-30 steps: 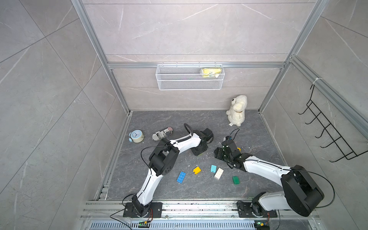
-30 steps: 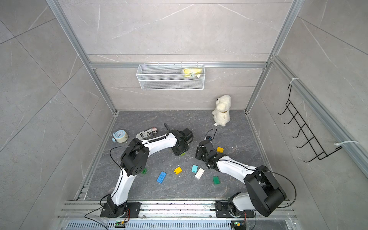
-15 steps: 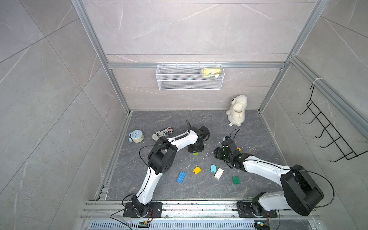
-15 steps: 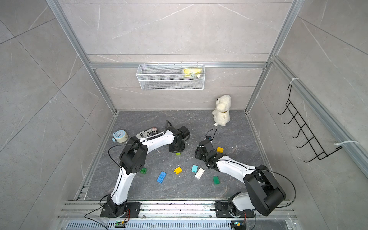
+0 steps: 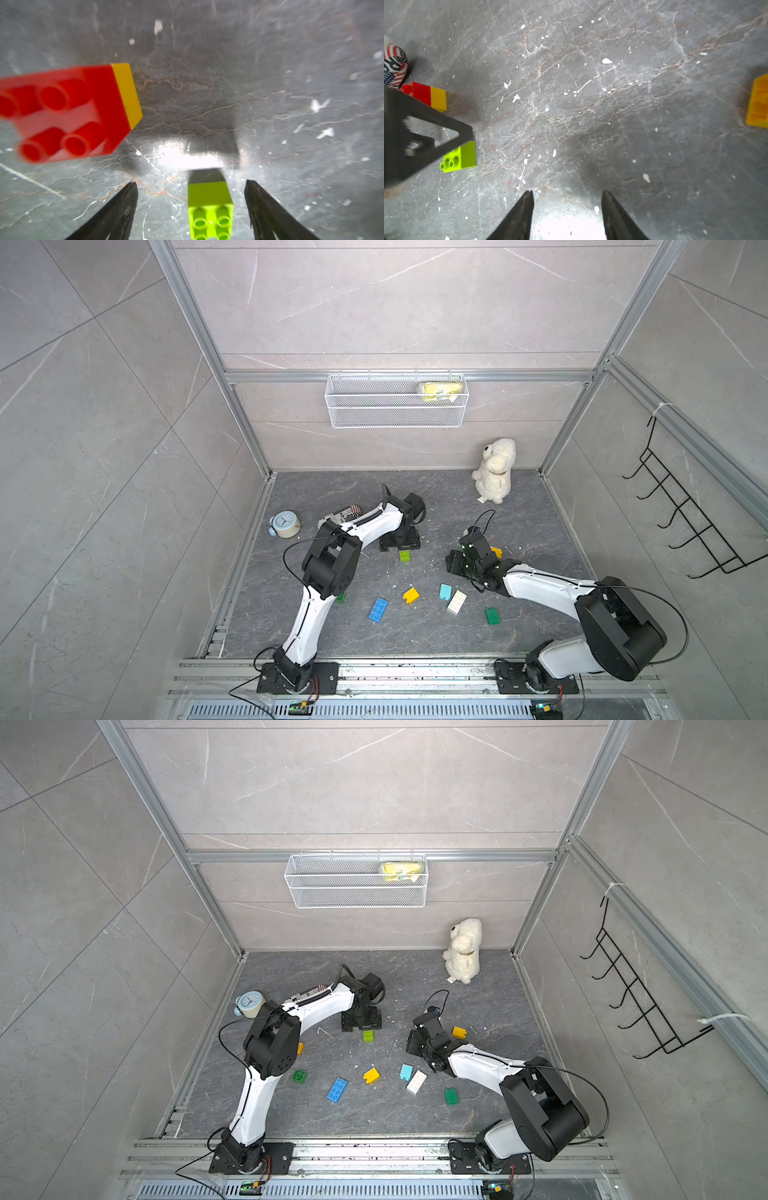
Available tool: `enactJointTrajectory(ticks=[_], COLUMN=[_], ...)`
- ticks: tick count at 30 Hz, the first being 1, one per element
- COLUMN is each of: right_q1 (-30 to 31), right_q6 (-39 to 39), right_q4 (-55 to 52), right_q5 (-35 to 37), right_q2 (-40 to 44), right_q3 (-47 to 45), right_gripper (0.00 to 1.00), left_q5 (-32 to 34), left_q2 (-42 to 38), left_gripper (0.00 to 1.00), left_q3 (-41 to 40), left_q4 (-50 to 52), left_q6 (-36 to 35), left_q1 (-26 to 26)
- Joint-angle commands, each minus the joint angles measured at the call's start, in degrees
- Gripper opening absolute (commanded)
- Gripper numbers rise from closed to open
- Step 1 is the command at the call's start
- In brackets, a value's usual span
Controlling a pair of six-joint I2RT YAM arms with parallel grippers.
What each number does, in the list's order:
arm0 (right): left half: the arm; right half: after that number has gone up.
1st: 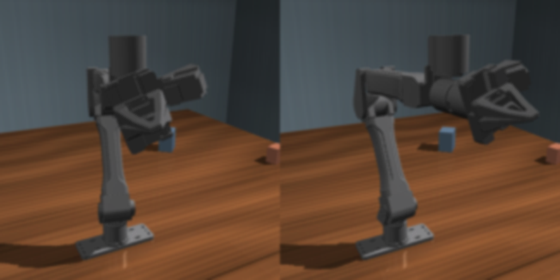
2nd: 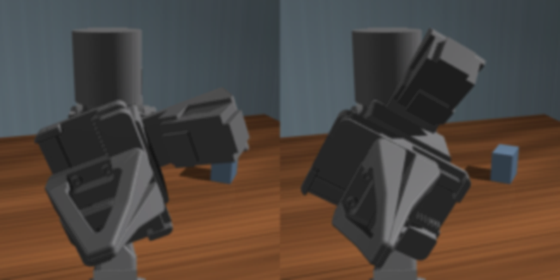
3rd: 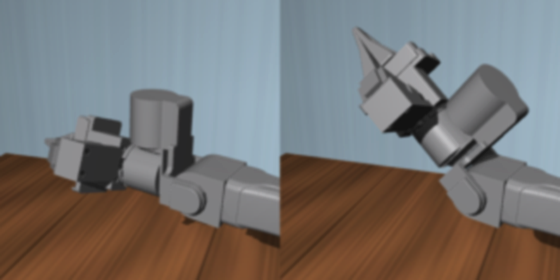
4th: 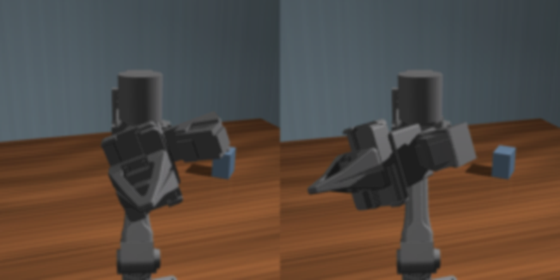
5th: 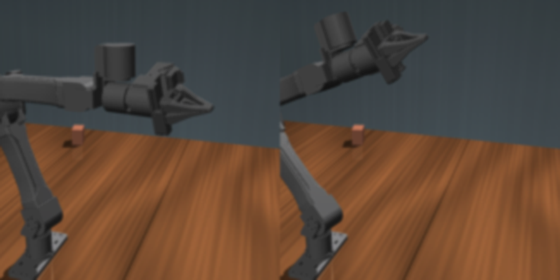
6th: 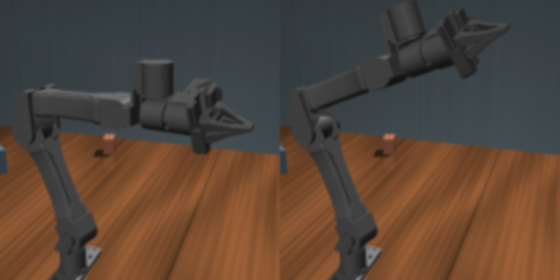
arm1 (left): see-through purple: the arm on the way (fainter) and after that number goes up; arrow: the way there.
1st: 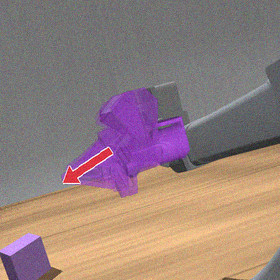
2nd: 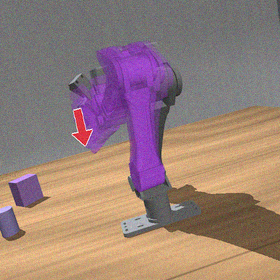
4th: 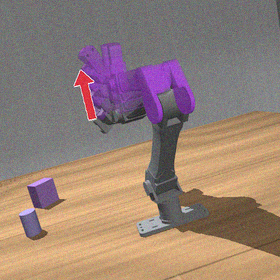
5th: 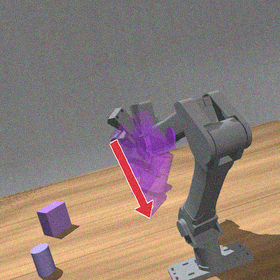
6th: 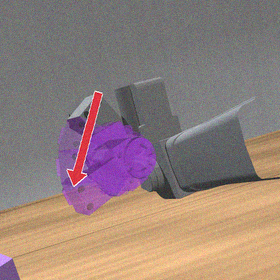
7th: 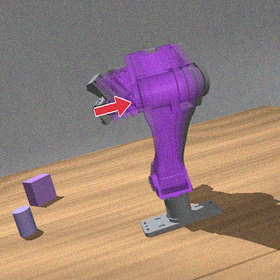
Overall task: Assemble the letter h with lego
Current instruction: Adjust the lego brick at the center of the board, then move the lego brick at the center of the board.
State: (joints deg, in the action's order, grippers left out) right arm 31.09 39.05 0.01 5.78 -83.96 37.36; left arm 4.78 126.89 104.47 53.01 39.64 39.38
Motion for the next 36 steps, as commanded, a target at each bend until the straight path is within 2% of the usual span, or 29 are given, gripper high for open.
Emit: enactJointTrajectory(ticks=[1,6,11,22,29,36], right_q1=[-0.09,-0.09,-0.08,-0.07,-0.07,-0.07], right_q6=[-0.02,-0.1,-0.2,-0.22,-0.29,-0.21], right_q4=[0.74,0.71,0.71,0.61,0.59,0.65], right_q5=[-0.31,-0.31,-0.24,-0.35,-0.48,-0.62], right_q2=[-1.07,-1.29,-1.47,-1.55,-1.55,-1.55], right_q3=[0.47,0.69,0.79,0.95,1.02,1.03], right_gripper=[0.56,0.56,0.56,0.56,0.55,0.54], left_q5=[3.28,4.24,1.7,-1.65,-2.74,-4.07], left_q2=[-4.22,-2.72,-0.06,5.42,4.58,0.86], left_gripper=[0.84,0.82,0.81,0.74,0.6,0.42], left_q3=[4.16,5.36,6.85,10.41,8.47,1.31], left_q4=[5.37,6.79,6.81,6.14,5.85,3.38], left_q6=[-1.22,-2.38,-4.29,-6.84,-6.76,-6.68], left_q1=[-1.51,-5.27,-8.49,-9.84,-9.84,-9.55])
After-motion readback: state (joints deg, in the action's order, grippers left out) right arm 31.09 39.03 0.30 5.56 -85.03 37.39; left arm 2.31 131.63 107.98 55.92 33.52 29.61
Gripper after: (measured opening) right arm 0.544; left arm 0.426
